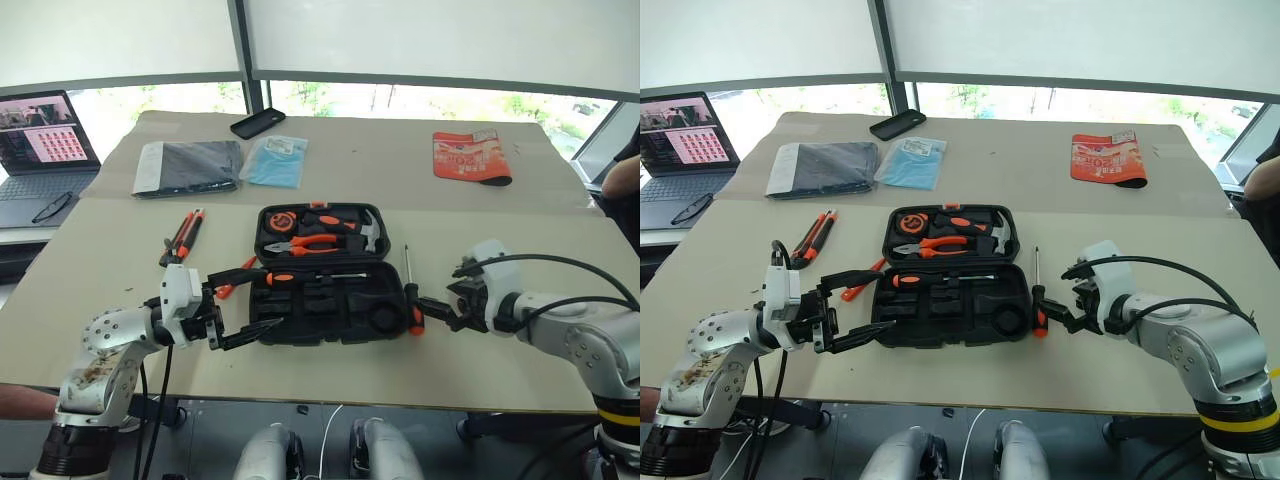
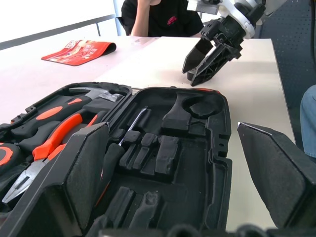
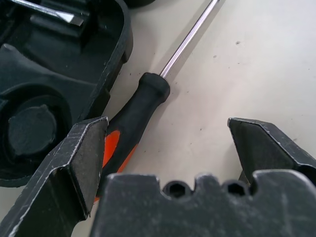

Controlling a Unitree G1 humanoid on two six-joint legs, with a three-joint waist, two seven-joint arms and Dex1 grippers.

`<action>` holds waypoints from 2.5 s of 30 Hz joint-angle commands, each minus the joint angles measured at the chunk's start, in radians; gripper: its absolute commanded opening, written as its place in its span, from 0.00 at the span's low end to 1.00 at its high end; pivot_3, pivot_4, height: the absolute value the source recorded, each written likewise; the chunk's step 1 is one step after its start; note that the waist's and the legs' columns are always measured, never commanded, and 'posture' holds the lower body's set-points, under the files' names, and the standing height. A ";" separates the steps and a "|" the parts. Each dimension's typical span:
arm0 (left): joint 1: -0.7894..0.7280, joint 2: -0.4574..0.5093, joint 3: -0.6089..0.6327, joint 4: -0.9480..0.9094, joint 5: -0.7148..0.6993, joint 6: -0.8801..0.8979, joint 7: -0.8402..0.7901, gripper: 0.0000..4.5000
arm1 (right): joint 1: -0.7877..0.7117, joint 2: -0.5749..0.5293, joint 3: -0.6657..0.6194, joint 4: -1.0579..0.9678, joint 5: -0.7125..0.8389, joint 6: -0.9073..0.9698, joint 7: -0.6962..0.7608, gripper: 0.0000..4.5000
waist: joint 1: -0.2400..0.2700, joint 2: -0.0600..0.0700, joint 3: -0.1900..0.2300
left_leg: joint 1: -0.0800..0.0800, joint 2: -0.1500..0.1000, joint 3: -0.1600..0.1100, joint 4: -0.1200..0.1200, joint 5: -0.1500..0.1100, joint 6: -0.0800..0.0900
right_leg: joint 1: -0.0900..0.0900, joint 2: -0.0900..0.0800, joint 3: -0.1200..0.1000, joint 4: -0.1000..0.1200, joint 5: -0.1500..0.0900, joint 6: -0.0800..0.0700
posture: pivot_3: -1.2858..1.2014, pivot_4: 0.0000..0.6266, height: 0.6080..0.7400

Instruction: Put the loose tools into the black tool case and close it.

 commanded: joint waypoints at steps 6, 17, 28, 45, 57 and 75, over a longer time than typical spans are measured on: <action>-0.004 0.008 -0.006 -0.041 -0.012 -0.001 0.005 0.99 | -0.124 0.038 0.034 0.030 -0.021 0.172 -0.007 1.00 | -0.003 0.000 0.000 | 0.000 0.000 0.000 0.000 0.000 0.000 | 0.000 0.000 0.000 0.000 0.000 0.000 | 0.52 0.24 1.00; -0.087 0.002 -0.101 -0.044 -0.032 -0.005 -0.117 1.00 | -0.229 0.014 0.121 0.172 -0.104 0.330 0.030 0.95 | 0.001 0.000 0.000 | -0.001 0.000 0.000 0.000 0.000 0.000 | 0.000 -0.001 -0.002 0.000 0.000 0.000 | 0.52 0.24 1.00; -0.077 0.000 -0.091 -0.065 -0.038 0.001 -0.089 1.00 | -0.209 0.109 -0.090 0.141 -0.142 0.365 0.008 0.22 | -0.002 0.000 0.000 | -0.003 0.000 0.000 0.001 0.000 0.001 | 0.000 0.000 -0.002 -0.003 0.001 0.001 | 0.52 0.24 1.00; 0.142 0.051 0.123 -0.073 -0.023 -0.017 0.051 1.00 | -0.395 0.006 0.324 0.178 -0.433 -0.636 0.712 0.22 | -0.034 0.000 0.004 | 0.003 0.000 0.002 -0.005 0.000 0.001 | -0.001 0.002 -0.002 -0.003 0.001 0.002 | 0.52 0.24 1.00; 0.210 0.048 0.123 -0.165 -0.019 0.007 0.113 1.00 | -0.605 0.064 0.670 0.447 -0.775 -0.783 0.914 0.22 | -0.019 0.000 0.006 | -0.004 0.000 0.002 -0.004 0.003 -0.003 | -0.004 -0.006 -0.003 -0.003 0.003 -0.005 | 0.52 0.24 1.00; 0.194 0.045 0.105 -0.145 -0.003 -0.012 0.139 1.00 | -0.588 0.134 0.605 0.451 -0.844 -0.815 0.976 0.58 | -0.024 0.000 0.006 | -0.001 0.001 0.002 -0.004 0.002 -0.008 | -0.004 -0.005 -0.005 -0.001 0.001 -0.002 | 0.52 0.24 1.00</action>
